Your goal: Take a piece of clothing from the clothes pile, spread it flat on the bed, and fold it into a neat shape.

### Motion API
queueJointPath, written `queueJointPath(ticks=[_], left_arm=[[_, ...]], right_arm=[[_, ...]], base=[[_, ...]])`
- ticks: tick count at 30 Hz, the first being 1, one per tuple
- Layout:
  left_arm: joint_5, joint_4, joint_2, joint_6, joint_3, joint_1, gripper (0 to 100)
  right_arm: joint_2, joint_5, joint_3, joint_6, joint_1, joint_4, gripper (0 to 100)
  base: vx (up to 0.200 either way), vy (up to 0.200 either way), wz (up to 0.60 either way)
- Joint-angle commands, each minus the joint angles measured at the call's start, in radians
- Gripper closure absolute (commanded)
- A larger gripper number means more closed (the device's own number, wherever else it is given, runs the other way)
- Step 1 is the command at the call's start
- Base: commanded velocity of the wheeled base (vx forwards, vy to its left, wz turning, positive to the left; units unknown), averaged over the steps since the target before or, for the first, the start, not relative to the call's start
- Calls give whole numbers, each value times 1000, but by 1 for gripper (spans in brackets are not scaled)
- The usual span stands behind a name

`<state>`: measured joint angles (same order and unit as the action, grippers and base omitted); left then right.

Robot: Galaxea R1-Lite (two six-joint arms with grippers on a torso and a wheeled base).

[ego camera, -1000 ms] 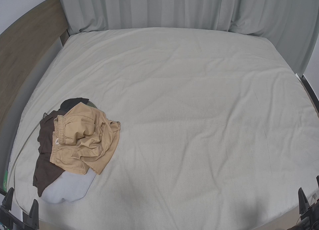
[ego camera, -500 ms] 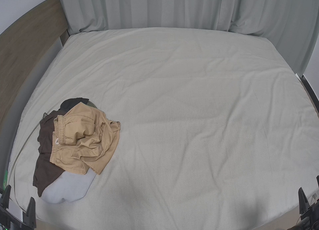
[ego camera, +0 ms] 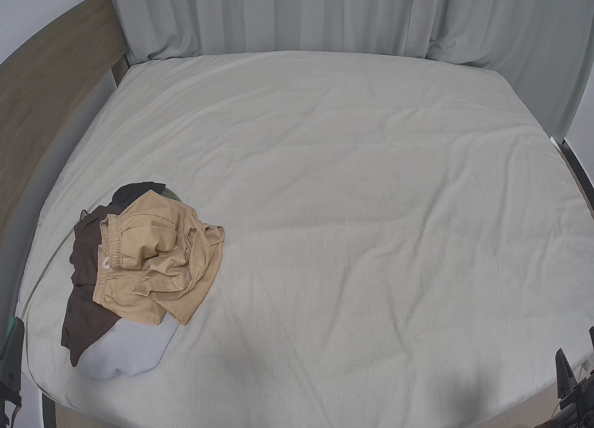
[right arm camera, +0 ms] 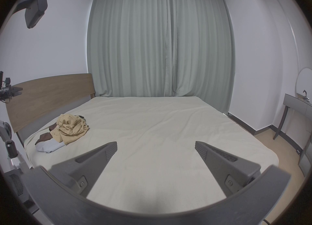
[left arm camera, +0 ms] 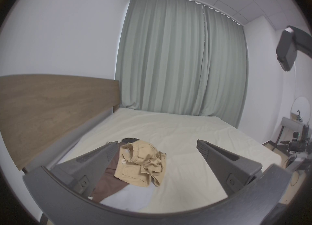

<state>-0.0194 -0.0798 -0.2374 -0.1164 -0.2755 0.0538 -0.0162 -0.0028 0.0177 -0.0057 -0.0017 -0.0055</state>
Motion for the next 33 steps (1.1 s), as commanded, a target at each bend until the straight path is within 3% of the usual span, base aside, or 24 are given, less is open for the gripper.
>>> queueJointPath(ticks=[1,12,19,27,33], left_arm=[[-14,-6,-137,-34,-28,24,0],[-30,-63,-322,-112,-80,23,0],[-37,-173,-494,-207,-91,14,0],[-139,-202,-566,-206,-99,8,0],[-214,-236,-622,-198,-105,-45,0]], right_arm=[[16,0,-18,0,0,-1,0],[16,1,-18,1,0,-1,0],[16,1,-18,0,0,-1,0],[16,1,-18,1,0,-1,0],[16,1,-18,0,0,-1,0]], base=[[0,0,0],[0,0,0],[0,0,0],[0,0,0],[0,0,0]])
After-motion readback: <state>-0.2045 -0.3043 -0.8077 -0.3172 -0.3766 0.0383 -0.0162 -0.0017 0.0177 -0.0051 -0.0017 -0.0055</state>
